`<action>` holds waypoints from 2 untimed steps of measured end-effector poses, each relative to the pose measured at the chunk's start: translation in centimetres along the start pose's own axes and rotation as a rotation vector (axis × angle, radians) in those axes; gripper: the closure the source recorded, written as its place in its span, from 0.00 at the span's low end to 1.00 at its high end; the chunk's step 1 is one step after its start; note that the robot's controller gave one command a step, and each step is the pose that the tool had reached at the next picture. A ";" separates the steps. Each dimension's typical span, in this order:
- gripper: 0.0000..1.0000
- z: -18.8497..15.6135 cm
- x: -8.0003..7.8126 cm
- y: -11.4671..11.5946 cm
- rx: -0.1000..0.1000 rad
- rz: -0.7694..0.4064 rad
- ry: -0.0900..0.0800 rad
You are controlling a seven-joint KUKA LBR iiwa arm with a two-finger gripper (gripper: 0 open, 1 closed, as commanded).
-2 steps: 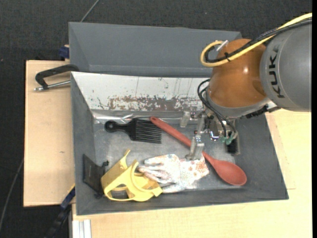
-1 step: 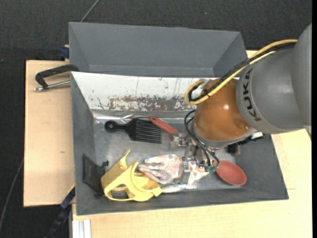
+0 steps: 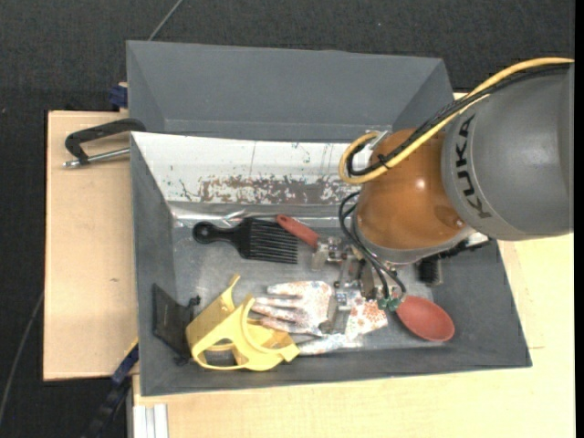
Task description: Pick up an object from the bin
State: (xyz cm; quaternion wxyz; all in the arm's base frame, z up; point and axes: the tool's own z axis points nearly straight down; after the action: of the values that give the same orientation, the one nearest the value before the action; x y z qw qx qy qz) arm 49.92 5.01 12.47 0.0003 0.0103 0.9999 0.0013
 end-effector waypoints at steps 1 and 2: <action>0.00 0.1 0.1 -1.1 -0.001 0.017 0.000; 0.00 5.7 1.0 1.2 -0.002 -0.006 0.005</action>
Offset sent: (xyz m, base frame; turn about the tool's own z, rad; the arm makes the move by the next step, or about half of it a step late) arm -0.0087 0.0098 -0.0547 -0.0032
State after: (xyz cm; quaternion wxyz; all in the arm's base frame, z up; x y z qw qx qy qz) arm 48.92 6.21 6.75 -0.0023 0.0071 1.0000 0.0021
